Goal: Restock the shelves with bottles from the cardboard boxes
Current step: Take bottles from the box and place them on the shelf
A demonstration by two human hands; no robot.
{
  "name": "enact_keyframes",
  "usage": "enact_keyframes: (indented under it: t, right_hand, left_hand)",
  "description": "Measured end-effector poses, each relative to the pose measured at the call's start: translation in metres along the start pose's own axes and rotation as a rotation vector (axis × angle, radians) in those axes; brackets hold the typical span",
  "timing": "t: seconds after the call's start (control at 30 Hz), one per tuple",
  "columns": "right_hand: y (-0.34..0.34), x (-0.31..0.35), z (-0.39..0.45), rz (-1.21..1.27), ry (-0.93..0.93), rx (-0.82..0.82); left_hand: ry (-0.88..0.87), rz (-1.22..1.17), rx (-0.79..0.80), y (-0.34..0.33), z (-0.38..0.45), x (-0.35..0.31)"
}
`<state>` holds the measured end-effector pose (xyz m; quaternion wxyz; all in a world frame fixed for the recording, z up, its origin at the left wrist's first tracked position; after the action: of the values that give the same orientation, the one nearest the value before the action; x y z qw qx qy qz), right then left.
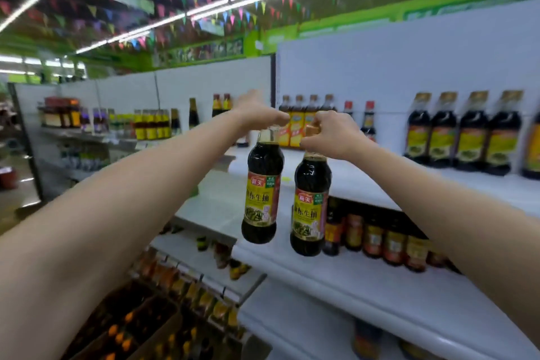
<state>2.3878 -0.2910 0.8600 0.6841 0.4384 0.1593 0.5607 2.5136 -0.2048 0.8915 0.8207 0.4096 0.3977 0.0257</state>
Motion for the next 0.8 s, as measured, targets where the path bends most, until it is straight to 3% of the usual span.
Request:
enact_keyframes:
  t: [0.33,0.8]
  right_hand:
    - [0.138,-0.095,-0.009,-0.161,-0.074,-0.165]
    - [0.202,-0.25,-0.009,-0.184,-0.2,-0.294]
  left_hand:
    - [-0.177,-0.106,0.006,-0.058,0.022,-0.152]
    - [-0.318,-0.271,0.009,-0.187,0.061,-0.273]
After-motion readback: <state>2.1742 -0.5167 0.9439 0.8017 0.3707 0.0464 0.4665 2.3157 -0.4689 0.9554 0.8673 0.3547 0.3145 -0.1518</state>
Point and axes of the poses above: each hand's wrist, its own z-axis towards the middle knuckle, its own y-axis out of the back of the hand, x = y × z, the point moved 5 cm from there along z, towards the middle knuckle, and after that the axes turned 10 degrees about y, right-handed, at the moved point
